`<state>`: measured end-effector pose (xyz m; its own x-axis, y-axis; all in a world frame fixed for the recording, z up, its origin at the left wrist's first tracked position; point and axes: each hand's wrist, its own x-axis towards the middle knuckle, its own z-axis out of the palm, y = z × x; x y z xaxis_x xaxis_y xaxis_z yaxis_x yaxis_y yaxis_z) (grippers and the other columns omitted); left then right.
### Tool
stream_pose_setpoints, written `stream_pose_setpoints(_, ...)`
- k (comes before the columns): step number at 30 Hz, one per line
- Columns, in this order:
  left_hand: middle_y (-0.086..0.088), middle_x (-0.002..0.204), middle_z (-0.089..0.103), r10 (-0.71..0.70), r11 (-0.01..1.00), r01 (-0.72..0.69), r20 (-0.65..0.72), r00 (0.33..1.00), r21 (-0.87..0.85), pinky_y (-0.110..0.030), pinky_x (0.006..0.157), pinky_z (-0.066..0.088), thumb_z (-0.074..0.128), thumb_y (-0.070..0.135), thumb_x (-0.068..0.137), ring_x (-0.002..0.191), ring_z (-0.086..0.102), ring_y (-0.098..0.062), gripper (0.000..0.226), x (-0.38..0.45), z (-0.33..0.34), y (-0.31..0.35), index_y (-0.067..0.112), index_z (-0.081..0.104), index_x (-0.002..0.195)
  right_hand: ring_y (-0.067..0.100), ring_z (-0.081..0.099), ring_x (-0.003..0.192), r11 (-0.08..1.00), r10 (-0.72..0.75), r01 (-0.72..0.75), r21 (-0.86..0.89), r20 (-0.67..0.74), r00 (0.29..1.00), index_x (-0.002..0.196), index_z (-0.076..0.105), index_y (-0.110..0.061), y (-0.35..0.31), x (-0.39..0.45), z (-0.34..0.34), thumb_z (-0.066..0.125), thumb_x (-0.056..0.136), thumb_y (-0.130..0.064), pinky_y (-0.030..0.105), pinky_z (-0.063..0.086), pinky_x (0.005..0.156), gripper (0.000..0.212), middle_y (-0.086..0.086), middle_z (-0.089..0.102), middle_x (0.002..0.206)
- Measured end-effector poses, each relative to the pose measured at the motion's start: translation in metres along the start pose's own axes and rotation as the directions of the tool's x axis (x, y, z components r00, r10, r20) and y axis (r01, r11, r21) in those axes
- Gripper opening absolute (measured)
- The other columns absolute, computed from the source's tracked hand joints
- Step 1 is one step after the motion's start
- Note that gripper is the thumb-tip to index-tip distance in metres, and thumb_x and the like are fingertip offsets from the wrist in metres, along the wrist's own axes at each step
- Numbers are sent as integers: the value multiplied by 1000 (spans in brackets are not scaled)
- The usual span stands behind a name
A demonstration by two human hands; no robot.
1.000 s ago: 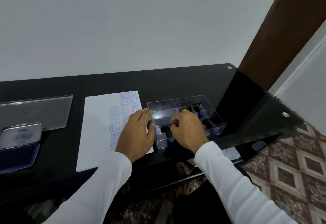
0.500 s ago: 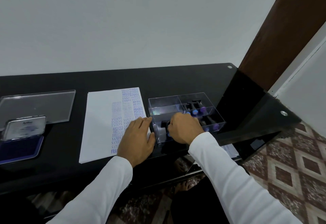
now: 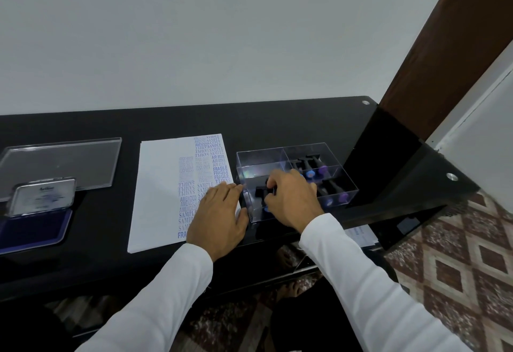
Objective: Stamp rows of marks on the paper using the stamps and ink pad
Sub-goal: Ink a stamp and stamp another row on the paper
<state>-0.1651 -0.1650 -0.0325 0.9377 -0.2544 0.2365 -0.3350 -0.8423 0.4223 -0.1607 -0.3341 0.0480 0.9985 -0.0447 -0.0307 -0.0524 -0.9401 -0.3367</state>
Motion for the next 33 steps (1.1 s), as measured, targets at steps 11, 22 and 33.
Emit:
stream_pose_setpoints(11,-4,141,53,-11,1000,11,11,1000,5,-44,114,37,45,39,95,132,44,-25,53,0,0,-1,16,48,142,25,56,96,976,-26,78,204,-245,969,110,66,-13,6,-7,11,62,92,-9,37,55,85,19,8,51,114)
stream_pose_setpoints(22,-2,149,48,-81,991,76,-37,996,-106,-28,113,30,55,32,100,139,39,-20,49,1,-12,2,15,48,145,23,59,103,969,-38,102,226,-272,962,117,65,-17,-11,-11,2,64,94,-17,36,56,90,23,4,53,122)
stream_pose_setpoints(33,2,158,39,-231,970,219,-120,965,-105,-36,123,22,51,49,99,149,29,-17,56,-21,-63,-48,23,45,148,8,47,87,936,-193,277,216,-342,920,115,67,-17,-83,-3,23,65,93,-16,20,49,86,23,0,53,112)
